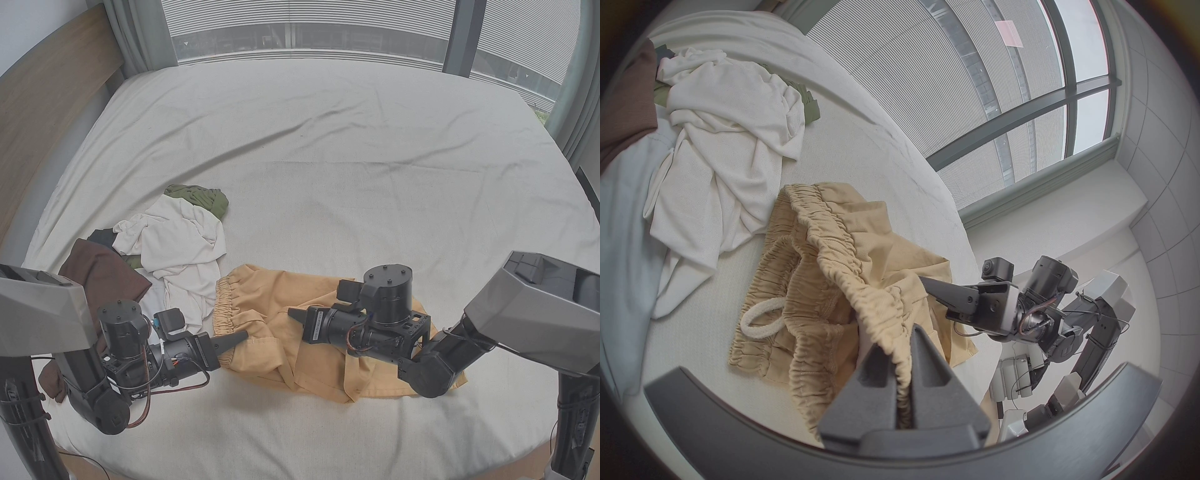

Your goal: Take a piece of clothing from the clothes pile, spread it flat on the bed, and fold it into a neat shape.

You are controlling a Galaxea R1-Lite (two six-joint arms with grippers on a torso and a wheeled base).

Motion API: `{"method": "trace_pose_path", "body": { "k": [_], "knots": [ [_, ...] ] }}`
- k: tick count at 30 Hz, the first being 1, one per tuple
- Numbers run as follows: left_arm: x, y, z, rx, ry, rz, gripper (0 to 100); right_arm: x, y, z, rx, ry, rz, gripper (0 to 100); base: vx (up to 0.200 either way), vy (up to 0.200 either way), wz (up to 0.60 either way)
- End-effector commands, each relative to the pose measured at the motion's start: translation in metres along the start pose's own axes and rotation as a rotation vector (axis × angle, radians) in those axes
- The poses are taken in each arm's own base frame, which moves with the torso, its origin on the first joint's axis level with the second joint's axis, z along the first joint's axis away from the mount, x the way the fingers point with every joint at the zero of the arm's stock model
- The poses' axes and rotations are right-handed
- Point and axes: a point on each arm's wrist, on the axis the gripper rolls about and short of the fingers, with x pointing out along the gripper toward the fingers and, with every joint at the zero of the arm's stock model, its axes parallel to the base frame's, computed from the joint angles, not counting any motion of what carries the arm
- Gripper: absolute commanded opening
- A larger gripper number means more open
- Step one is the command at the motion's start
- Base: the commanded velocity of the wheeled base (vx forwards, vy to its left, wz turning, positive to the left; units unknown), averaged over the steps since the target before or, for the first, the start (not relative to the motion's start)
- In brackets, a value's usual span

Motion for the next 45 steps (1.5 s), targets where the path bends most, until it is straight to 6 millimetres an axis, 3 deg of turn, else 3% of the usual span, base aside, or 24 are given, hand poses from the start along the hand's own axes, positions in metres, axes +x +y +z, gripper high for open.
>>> {"method": "trace_pose_path", "body": {
  "k": [1,3,10,17,25,34,39,40,45],
  "knots": [
    [0.002,-0.001,0.003,0.003,-0.014,-0.009,0,-0.049,0.01,0.025,0.054,-0.059,0.018,0,0.0,0.0,0.0],
    [0.003,-0.001,0.004,0.004,-0.019,-0.009,0,-0.079,0.002,0.028,0.096,-0.061,0.035,0,0.0,0.0,0.0],
    [0.003,-0.001,0.004,0.005,-0.024,-0.005,0,-0.108,-0.018,0.011,0.19,-0.04,0.071,0,0.0,0.0,0.0],
    [0.003,-0.002,0.003,0.005,-0.021,-0.006,0,-0.106,-0.033,-0.008,0.212,-0.022,0.08,0,0.0,0.0,0.0],
    [0.004,-0.002,0.004,0.006,-0.023,-0.006,0,-0.133,-0.056,-0.006,0.245,-0.06,0.076,0,0.0,0.0,0.0],
    [0.003,-0.001,0.004,0.006,-0.024,-0.003,0,-0.145,-0.065,-0.008,0.298,-0.03,0.083,0,0.0,0.0,0.0],
    [0.003,-0.001,0.004,0.006,-0.023,-0.004,0,-0.149,-0.06,-0.005,0.299,-0.013,0.126,0,0.0,0.0,0.0],
    [0.003,-0.001,0.004,0.006,-0.023,-0.004,0,-0.149,-0.058,-0.004,0.296,-0.014,0.133,100,0.0,0.0,0.0],
    [0.004,-0.002,0.004,0.006,-0.022,-0.005,0,-0.148,-0.054,-0.003,0.288,-0.017,0.148,100,0.0,0.0,0.0]
  ]
}}
